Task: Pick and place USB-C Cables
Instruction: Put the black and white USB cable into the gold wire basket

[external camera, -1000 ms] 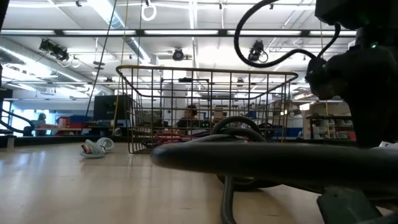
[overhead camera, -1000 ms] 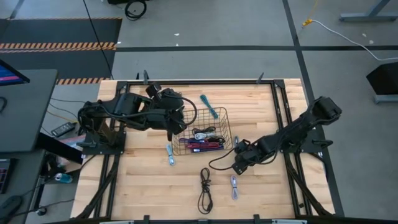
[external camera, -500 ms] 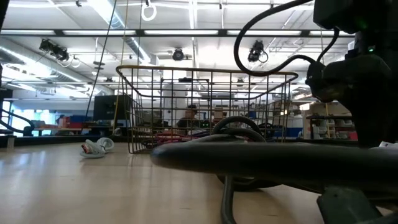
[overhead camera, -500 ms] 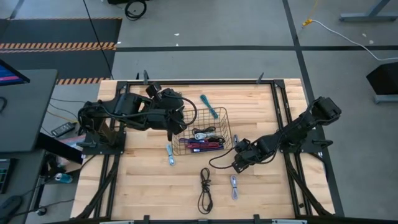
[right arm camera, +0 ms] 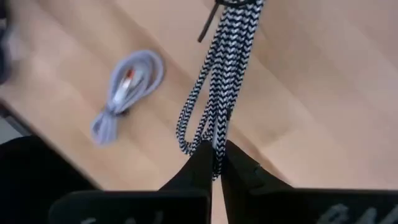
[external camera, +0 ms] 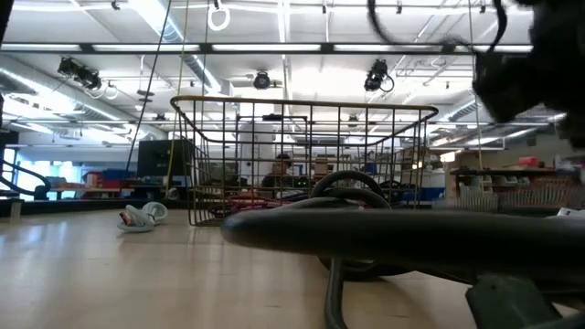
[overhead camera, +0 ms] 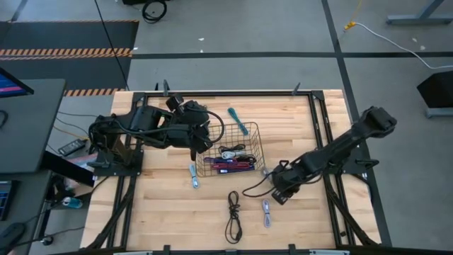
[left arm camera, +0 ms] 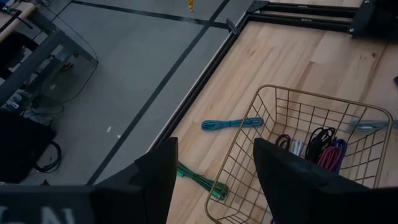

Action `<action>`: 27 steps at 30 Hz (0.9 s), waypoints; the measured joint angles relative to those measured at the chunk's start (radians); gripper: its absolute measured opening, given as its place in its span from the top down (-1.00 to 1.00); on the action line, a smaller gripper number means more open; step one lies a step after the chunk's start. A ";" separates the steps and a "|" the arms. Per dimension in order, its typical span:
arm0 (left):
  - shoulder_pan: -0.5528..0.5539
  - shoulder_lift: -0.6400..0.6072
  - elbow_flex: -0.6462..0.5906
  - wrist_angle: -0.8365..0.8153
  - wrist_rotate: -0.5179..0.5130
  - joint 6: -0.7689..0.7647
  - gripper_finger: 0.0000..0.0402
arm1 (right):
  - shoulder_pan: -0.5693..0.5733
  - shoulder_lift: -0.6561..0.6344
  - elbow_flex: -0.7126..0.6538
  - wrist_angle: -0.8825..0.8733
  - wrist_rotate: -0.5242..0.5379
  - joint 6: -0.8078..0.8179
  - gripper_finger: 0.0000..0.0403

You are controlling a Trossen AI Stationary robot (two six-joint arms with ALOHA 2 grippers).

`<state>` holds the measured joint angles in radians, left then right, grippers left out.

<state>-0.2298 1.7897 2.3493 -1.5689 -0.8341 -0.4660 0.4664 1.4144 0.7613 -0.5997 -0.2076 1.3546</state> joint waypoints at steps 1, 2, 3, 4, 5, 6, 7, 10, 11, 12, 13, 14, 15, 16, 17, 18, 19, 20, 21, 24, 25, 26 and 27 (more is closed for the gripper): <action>0.000 0.000 0.000 0.000 0.000 0.000 -0.07 | 0.008 -0.027 0.016 -0.044 0.007 0.011 0.92; 0.000 0.000 0.000 0.000 0.000 0.000 -0.07 | 0.016 -0.052 0.036 -0.096 0.029 0.025 0.92; 0.000 0.000 0.000 0.000 0.000 0.003 -0.07 | 0.022 -0.079 0.064 -0.147 0.062 0.041 0.92; 0.000 0.000 0.000 0.000 0.000 0.005 -0.07 | 0.027 -0.105 0.098 -0.199 0.104 0.054 0.92; 0.000 0.000 0.000 0.000 0.000 0.005 -0.07 | 0.031 -0.130 0.136 -0.260 0.147 0.063 0.93; 0.000 0.000 0.000 0.000 0.000 0.005 -0.07 | 0.035 -0.153 0.175 -0.321 0.195 0.065 0.93; 0.000 0.000 0.000 0.000 0.000 0.005 -0.07 | 0.035 -0.171 0.215 -0.392 0.249 0.067 0.93; 0.000 0.000 0.000 0.000 0.000 0.005 -0.07 | 0.034 -0.215 0.356 -0.559 0.407 0.042 0.93; 0.000 0.000 0.000 0.001 0.000 0.005 -0.07 | 0.031 -0.227 0.402 -0.608 0.457 0.019 0.93; 0.000 0.000 0.000 0.001 0.000 0.005 -0.07 | 0.028 -0.235 0.450 -0.655 0.506 -0.016 0.93; 0.000 0.000 0.000 0.001 0.000 0.005 -0.07 | 0.024 -0.242 0.495 -0.686 0.551 -0.057 0.93; 0.000 0.000 0.000 0.001 0.000 0.005 -0.07 | 0.017 -0.247 0.538 -0.709 0.594 -0.108 0.93; 0.000 0.000 0.000 0.001 0.000 0.005 -0.07 | 0.008 -0.253 0.580 -0.723 0.631 -0.167 0.93; 0.000 0.000 0.000 0.001 0.000 0.005 -0.07 | -0.004 -0.259 0.619 -0.732 0.659 -0.232 0.93; 0.000 0.000 0.000 0.001 0.000 0.004 -0.07 | -0.019 -0.264 0.655 -0.733 0.680 -0.303 0.93; 0.000 0.001 0.000 0.001 0.000 0.002 -0.07 | -0.040 -0.267 0.688 -0.730 0.692 -0.375 0.93; 0.000 0.001 0.000 0.001 0.000 0.000 -0.07 | -0.064 -0.268 0.720 -0.722 0.694 -0.448 0.93; 0.000 0.001 0.000 0.002 0.000 -0.002 -0.07 | -0.090 -0.268 0.748 -0.711 0.690 -0.519 0.93; 0.000 0.000 0.000 0.002 0.000 -0.005 -0.07 | -0.119 -0.268 0.773 -0.696 0.675 -0.594 0.93; 0.000 0.001 0.000 0.002 0.000 -0.021 -0.07 | -0.210 -0.262 0.825 -0.623 0.563 -0.828 0.93; 0.000 0.001 0.000 0.002 0.000 -0.021 -0.07 | -0.240 -0.257 0.834 -0.588 0.505 -0.900 0.93; 0.000 0.001 0.000 0.002 0.000 -0.022 -0.07 | -0.270 -0.251 0.840 -0.554 0.439 -0.966 0.93; 0.000 0.001 0.000 0.002 0.000 -0.022 -0.07 | -0.298 -0.243 0.841 -0.517 0.366 -1.027 0.93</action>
<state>-0.2298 1.7905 2.3493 -1.5673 -0.8337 -0.4877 0.1685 1.1716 1.6027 -1.1162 0.1579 0.3274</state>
